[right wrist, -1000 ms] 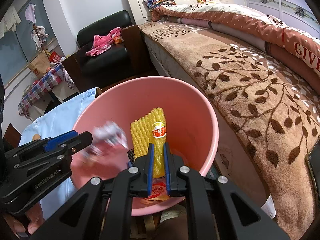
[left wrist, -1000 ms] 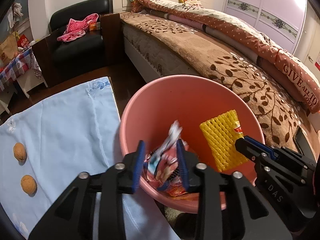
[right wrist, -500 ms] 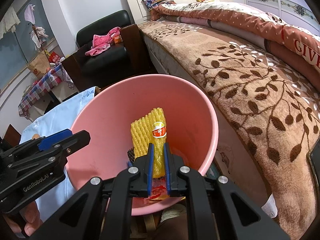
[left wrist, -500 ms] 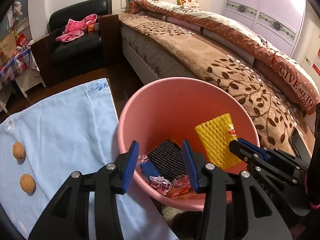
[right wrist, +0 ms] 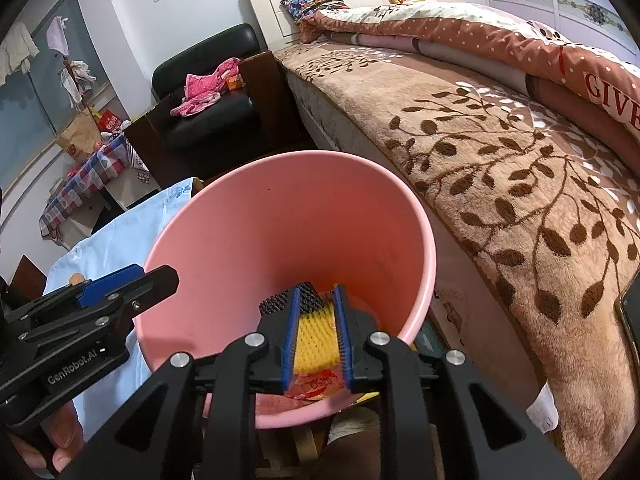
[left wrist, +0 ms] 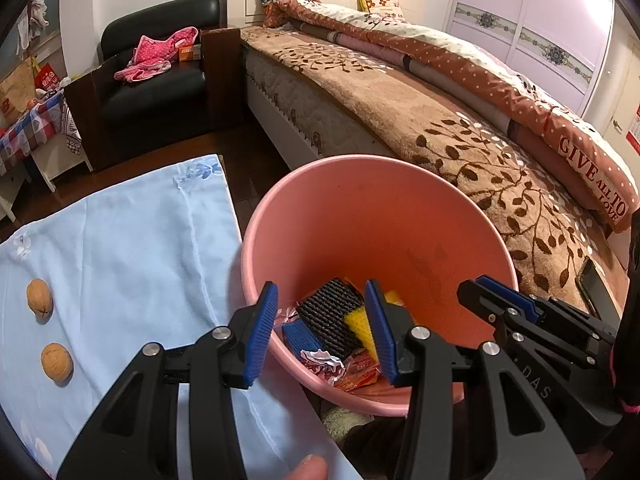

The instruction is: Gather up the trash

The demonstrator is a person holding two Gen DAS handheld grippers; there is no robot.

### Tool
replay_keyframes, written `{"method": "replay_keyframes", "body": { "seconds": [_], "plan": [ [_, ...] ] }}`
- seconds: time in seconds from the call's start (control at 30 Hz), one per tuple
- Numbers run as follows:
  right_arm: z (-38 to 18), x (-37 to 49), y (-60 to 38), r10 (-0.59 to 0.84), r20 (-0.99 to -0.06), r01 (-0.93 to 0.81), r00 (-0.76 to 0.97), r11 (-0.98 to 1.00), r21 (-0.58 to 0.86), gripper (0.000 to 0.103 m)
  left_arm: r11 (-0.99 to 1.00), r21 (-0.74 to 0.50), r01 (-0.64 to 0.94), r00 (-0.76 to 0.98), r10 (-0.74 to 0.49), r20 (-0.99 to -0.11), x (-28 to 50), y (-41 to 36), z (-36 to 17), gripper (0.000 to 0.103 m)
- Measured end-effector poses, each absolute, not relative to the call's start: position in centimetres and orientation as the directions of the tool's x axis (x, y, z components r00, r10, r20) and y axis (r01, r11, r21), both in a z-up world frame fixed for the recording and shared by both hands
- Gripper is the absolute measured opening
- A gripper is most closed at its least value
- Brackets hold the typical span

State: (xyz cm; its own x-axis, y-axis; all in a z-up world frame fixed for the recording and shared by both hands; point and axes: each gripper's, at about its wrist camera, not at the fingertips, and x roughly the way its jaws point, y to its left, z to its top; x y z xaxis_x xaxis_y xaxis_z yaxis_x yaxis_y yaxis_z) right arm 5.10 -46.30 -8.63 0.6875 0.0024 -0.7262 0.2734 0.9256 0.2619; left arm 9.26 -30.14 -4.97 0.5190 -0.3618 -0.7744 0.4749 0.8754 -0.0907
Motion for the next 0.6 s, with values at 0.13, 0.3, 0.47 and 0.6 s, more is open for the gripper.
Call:
{"method": "replay_keyframes", "body": {
  "seconds": [0.13,0.3,0.47,0.6],
  "plan": [
    [-8.6,4.9,-46.3,0.005,-0.724,0.272,0.690,0.925,0.266,0.021,0.875,-0.089,0.476,0.520,-0.361,-0.774,9.2,-30.2,-4.9,0.045],
    [-8.3,4.4,-46.2,0.011,-0.716,0.266,0.698,0.925,0.273,0.024,0.874,-0.088,0.477,0.527,-0.365,-0.767,8.8,-30.0,-4.5,0.057],
    [-7.8,3.7,-45.7,0.018,-0.705,0.256,0.709,0.925,0.281,0.031,0.877,-0.090,0.472,0.538,-0.368,-0.758,8.4,-29.7,-4.0,0.057],
    [-7.3,2.9,-45.3,0.022,-0.694,0.250,0.720,0.925,0.288,0.037,0.883,-0.092,0.461,0.559,-0.369,-0.743,7.9,-29.0,-3.3,0.057]
  ]
}}
